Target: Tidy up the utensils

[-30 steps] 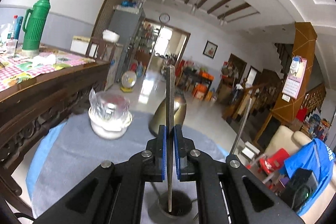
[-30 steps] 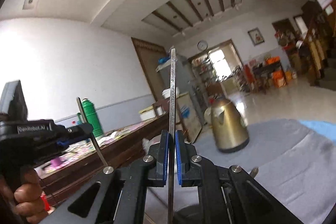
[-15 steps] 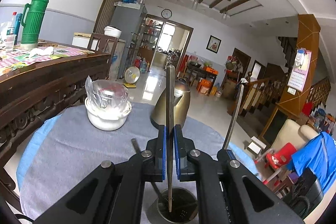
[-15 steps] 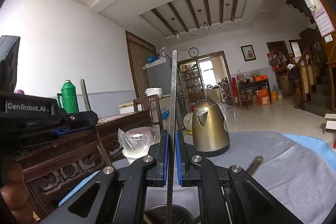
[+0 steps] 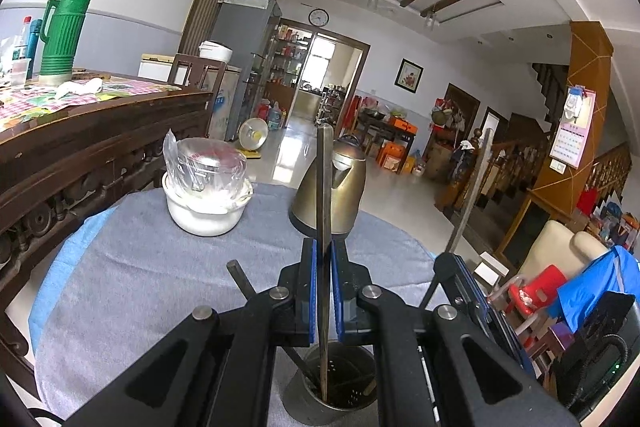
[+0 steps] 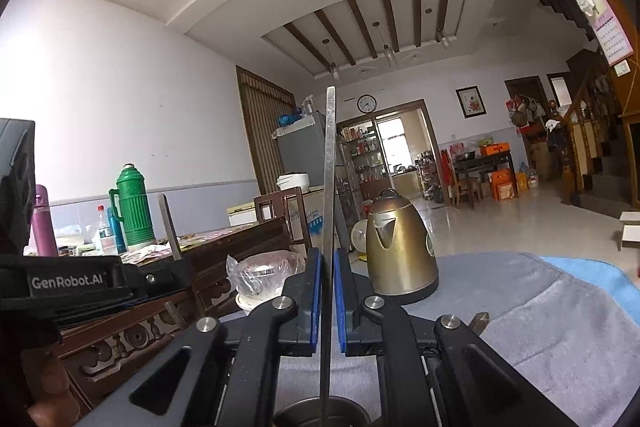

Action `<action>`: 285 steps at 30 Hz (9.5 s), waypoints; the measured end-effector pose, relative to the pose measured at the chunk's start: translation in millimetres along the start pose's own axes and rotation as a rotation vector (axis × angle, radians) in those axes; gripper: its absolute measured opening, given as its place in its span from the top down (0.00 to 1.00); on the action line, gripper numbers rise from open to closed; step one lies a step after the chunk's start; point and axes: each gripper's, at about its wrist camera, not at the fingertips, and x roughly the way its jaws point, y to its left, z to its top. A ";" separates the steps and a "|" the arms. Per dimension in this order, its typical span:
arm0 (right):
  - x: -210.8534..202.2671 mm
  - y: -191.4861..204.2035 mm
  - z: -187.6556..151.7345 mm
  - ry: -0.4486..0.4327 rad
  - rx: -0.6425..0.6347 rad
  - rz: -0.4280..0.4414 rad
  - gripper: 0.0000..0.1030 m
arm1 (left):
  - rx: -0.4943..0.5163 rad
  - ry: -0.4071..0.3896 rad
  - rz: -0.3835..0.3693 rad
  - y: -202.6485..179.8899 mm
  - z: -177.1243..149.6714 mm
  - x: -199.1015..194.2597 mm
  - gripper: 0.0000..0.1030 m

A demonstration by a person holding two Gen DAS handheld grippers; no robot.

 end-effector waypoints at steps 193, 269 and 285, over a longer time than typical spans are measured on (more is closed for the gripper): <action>-23.6 24.5 -154.5 1.031 0.082 0.095 0.82 | -0.014 0.628 0.147 88.8 -161.8 -72.5 0.40; -25.8 12.2 -149.6 1.213 0.198 0.047 0.89 | -0.155 0.848 0.016 109.6 -168.1 7.3 0.89; 9.1 23.3 -147.0 1.221 0.098 -0.006 0.88 | -0.083 0.883 0.037 101.9 -150.7 34.8 0.87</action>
